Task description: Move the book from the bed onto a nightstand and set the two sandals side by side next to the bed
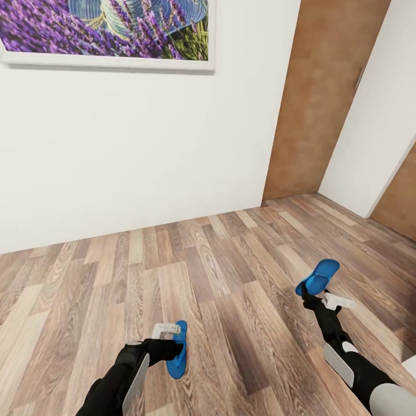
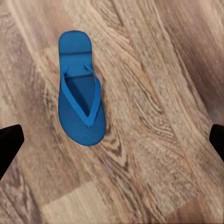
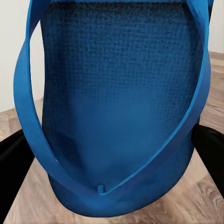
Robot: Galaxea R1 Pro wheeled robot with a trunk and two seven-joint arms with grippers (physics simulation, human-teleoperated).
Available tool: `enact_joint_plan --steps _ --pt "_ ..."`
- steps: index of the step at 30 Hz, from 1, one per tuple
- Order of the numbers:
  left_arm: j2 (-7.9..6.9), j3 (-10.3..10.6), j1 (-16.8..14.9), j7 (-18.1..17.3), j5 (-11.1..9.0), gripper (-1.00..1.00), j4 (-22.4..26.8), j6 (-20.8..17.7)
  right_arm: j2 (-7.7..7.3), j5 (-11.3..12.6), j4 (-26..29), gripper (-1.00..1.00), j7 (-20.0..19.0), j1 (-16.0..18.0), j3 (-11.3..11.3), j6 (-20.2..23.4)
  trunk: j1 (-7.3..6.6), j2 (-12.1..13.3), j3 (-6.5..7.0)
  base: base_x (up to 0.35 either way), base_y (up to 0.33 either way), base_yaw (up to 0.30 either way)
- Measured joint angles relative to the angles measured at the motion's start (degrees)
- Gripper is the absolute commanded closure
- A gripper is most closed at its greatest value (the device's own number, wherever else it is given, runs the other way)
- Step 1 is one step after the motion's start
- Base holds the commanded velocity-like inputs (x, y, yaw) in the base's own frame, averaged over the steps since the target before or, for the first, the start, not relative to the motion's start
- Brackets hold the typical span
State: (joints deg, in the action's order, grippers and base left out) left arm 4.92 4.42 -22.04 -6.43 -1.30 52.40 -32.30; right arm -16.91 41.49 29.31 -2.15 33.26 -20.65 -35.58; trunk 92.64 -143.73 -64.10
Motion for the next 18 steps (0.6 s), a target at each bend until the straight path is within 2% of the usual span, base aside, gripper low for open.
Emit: enact_joint_plan --steps 15,18 --pt "0.08 0.0 0.0 -0.1 -0.1 -1.00 0.0 0.0 0.00 0.0 0.0 1.00 0.0 0.0 0.0 0.0 0.03 0.0 0.00 0.027 0.000 0.000" --pt "0.12 0.0 0.0 -0.1 -0.1 -1.00 0.0 0.0 0.00 0.0 0.0 1.00 0.0 0.0 0.0 0.0 0.11 0.0 -0.66 0.000 0.000 0.000"
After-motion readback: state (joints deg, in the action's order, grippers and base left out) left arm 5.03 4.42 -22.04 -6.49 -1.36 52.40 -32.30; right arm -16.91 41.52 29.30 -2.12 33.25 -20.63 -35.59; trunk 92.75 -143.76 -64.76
